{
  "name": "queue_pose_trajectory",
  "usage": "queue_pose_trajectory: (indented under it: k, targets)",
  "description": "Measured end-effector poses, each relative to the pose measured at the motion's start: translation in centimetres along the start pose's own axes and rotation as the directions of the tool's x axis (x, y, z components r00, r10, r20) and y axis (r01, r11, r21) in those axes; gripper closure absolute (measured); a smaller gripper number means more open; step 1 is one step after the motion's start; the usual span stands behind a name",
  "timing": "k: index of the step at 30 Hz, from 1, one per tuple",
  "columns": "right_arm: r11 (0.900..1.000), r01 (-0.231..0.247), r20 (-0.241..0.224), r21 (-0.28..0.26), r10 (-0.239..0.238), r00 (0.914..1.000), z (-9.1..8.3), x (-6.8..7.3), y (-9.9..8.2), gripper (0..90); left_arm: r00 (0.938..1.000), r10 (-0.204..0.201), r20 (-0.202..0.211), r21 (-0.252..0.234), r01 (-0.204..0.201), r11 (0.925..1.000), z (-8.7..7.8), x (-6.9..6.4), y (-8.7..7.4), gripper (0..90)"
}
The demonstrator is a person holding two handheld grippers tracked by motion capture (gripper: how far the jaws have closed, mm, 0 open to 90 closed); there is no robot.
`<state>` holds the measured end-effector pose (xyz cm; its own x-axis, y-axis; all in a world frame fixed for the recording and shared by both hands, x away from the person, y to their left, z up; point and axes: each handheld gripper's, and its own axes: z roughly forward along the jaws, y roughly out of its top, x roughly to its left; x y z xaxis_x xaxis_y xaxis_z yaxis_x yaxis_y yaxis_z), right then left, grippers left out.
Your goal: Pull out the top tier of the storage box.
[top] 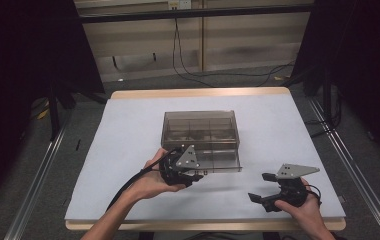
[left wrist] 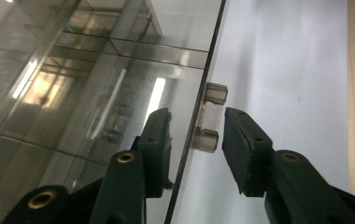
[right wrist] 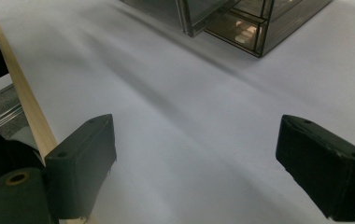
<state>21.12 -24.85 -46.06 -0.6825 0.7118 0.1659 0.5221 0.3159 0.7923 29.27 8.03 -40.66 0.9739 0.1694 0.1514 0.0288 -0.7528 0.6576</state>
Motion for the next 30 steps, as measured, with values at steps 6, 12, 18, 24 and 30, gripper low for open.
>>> queue_pose_trajectory:
  k: [6,12,18,24,30]
  targets:
    - [1.0,-0.002,0.003,0.004,0.002,1.0,0.0,0.0,0.0,12.1,0.994,-0.079,-0.076,-0.135,0.068,0.9885,-1.4,-0.8,-1.3,41.8]
    - [1.0,-0.001,0.002,0.001,0.001,1.0,0.0,0.0,0.0,12.1,0.9832,-0.135,-0.123,-0.191,0.11,0.9753,-2.8,-0.9,-2.1,27.9]
    - [1.0,-0.003,0.003,0.002,0.003,1.0,-0.1,0.0,0.0,12.1,0.9592,-0.234,-0.159,-0.222,0.196,0.9553,-4.1,-0.5,-4.4,17.0]
    - [1.0,-0.001,0.002,0.002,0.001,1.0,0.0,0.0,0.0,12.0,0.9266,-0.325,-0.189,-0.263,0.271,0.9259,-5.9,-0.8,-6.5,12.0]
    - [1.0,-0.002,0.002,0.002,0.002,1.0,0.0,0.0,0.0,11.9,0.8779,-0.407,-0.252,-0.297,0.33,0.896,-7.0,-0.7,-10.7,13.4]
